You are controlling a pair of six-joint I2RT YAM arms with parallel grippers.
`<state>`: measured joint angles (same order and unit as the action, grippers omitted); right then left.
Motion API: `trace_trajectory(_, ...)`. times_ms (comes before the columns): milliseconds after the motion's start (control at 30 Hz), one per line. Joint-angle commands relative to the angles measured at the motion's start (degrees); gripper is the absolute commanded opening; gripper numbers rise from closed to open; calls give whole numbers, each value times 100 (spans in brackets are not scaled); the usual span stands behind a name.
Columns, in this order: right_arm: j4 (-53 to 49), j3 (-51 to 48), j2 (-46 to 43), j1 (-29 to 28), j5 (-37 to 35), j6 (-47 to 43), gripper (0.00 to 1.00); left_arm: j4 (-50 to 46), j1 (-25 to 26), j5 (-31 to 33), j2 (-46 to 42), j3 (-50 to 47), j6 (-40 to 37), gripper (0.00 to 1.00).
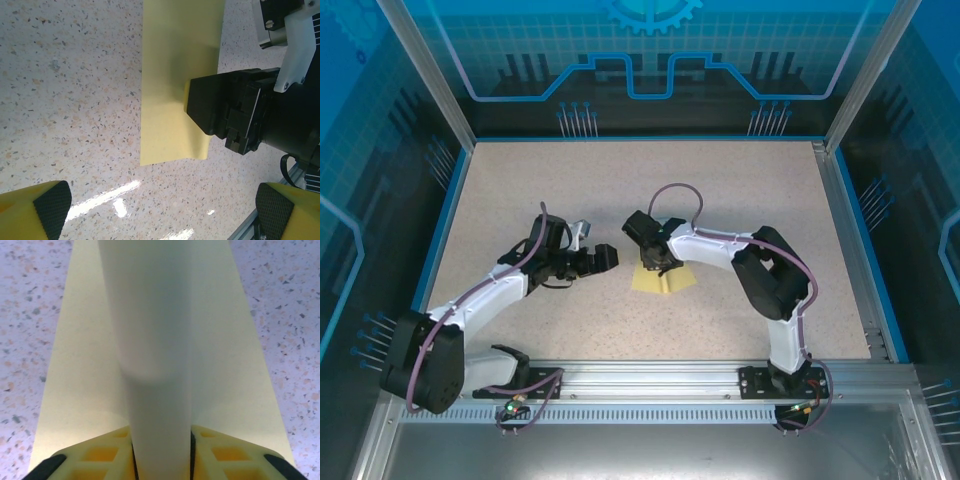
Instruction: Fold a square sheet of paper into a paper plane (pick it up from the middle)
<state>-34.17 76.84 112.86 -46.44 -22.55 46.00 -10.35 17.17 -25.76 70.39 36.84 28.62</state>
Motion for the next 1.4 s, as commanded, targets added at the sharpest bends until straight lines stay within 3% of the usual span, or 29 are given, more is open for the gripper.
trace_trajectory(0,157,164,-449,-129,227,-86,28,-238,43,62,-280,19,40,99)
trace_trajectory(200,1180,-107,-1160,-55,1678,-504,27,-1076,41,285,-791,447,-216,99)
trace_trajectory(400,3184,-1381,-1942,322,3453,63,24,-1731,40,484,-1551,733,-265,99)
trace_trajectory(633,4357,-2411,-1859,680,4713,320,27,-1389,45,4,-1381,638,41,99)
trace_trajectory(867,4621,-3236,-1668,973,4922,223,27,-591,260,-342,-623,363,364,99)
trace_trajectory(1233,4621,-3493,-1076,1259,5137,-99,29,-66,902,33,357,384,487,98)
trace_trajectory(1367,4595,-3526,-1061,1290,5144,-151,31,-34,1008,212,571,369,499,93)
